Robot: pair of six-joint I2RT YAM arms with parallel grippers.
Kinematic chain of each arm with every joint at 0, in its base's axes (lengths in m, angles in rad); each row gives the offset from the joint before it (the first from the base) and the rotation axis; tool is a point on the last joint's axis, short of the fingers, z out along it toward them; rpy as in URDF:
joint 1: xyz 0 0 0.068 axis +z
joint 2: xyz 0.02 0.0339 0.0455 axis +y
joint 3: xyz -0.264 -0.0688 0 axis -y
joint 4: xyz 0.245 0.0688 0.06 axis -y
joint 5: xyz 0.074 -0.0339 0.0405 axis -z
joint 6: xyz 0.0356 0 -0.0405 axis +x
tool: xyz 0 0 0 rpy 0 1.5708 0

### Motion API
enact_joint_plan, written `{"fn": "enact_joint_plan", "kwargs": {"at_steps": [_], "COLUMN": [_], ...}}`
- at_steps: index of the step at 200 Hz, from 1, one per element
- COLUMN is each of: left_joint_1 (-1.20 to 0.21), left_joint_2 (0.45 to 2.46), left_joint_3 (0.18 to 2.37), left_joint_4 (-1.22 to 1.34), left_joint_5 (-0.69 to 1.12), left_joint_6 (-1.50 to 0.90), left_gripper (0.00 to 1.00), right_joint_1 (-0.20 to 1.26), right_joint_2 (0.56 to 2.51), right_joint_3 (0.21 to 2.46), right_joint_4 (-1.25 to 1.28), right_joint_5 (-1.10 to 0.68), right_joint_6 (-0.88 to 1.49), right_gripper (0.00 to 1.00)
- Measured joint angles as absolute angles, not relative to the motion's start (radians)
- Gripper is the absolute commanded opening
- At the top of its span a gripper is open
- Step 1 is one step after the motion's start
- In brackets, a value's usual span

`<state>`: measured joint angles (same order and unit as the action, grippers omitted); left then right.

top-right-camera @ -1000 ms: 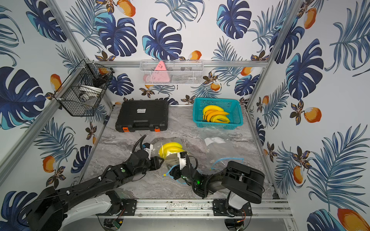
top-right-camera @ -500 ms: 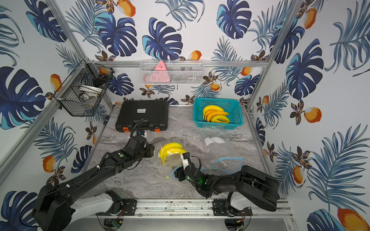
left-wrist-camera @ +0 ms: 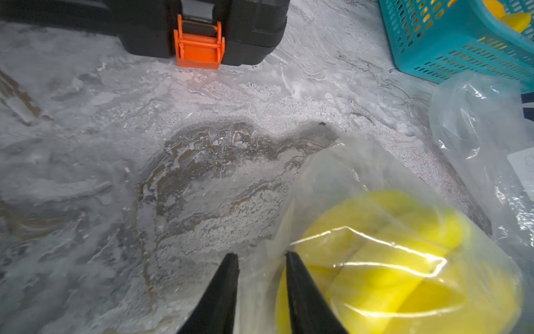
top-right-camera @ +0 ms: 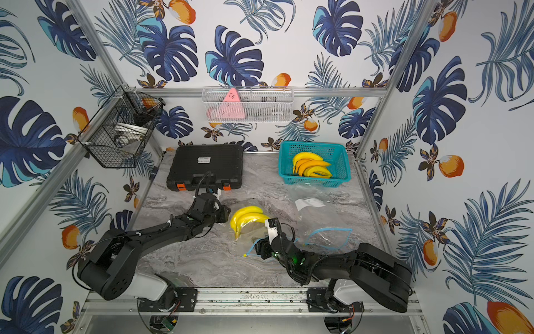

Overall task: Open the zip-top bag and take out the banana
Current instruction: Pick up the banana from the zipper food storage bag.

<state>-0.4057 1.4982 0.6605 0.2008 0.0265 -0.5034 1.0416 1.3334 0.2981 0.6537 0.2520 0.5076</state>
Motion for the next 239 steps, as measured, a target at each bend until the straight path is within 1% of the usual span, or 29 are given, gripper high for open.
{"fn": "enact_joint_plan", "kwargs": {"at_steps": [26, 41, 77, 111, 150, 162, 187, 213, 226, 239], "left_joint_1": [-0.406, -0.41, -0.448, -0.496, -0.516, -0.517, -0.519, -0.519, -0.519, -0.519], "left_joint_2": [1.562, 1.567, 1.538, 1.535, 1.539, 1.538, 1.528, 1.516, 1.509, 1.507], "left_joint_3": [0.645, 0.612, 0.564, 0.553, 0.544, 0.542, 0.533, 0.532, 0.533, 0.535], "left_joint_4": [0.307, 0.355, 0.382, 0.382, 0.381, 0.379, 0.37, 0.356, 0.347, 0.344], "left_joint_5": [0.094, 0.12, 0.149, 0.145, 0.122, 0.116, 0.114, 0.107, 0.106, 0.107], "left_joint_6": [-0.54, -0.566, -0.606, -0.611, -0.611, -0.61, -0.606, -0.601, -0.6, -0.6], "left_gripper": [0.08, 0.0, 0.0, 0.0, 0.0, 0.0, 0.0, 0.0, 0.0, 0.0], "right_joint_1": [1.039, 1.039, 1.039, 1.038, 1.038, 1.038, 1.038, 1.038, 1.038, 1.037], "right_joint_2": [1.361, 1.397, 1.49, 1.572, 1.639, 1.648, 1.651, 1.638, 1.631, 1.634], "right_joint_3": [0.332, 0.364, 0.383, 0.44, 0.478, 0.479, 0.448, 0.444, 0.445, 0.45], "right_joint_4": [0.62, 0.604, 0.6, 0.606, 0.609, 0.614, 0.647, 0.635, 0.625, 0.615], "right_joint_5": [0.222, 0.218, 0.208, 0.233, 0.249, 0.252, 0.267, 0.271, 0.273, 0.275], "right_joint_6": [0.503, 0.497, 0.498, 0.509, 0.517, 0.529, 0.55, 0.566, 0.568, 0.569], "right_gripper": [0.67, 0.67, 0.65, 0.67, 0.65, 0.64, 0.58, 0.55, 0.55, 0.58]}}
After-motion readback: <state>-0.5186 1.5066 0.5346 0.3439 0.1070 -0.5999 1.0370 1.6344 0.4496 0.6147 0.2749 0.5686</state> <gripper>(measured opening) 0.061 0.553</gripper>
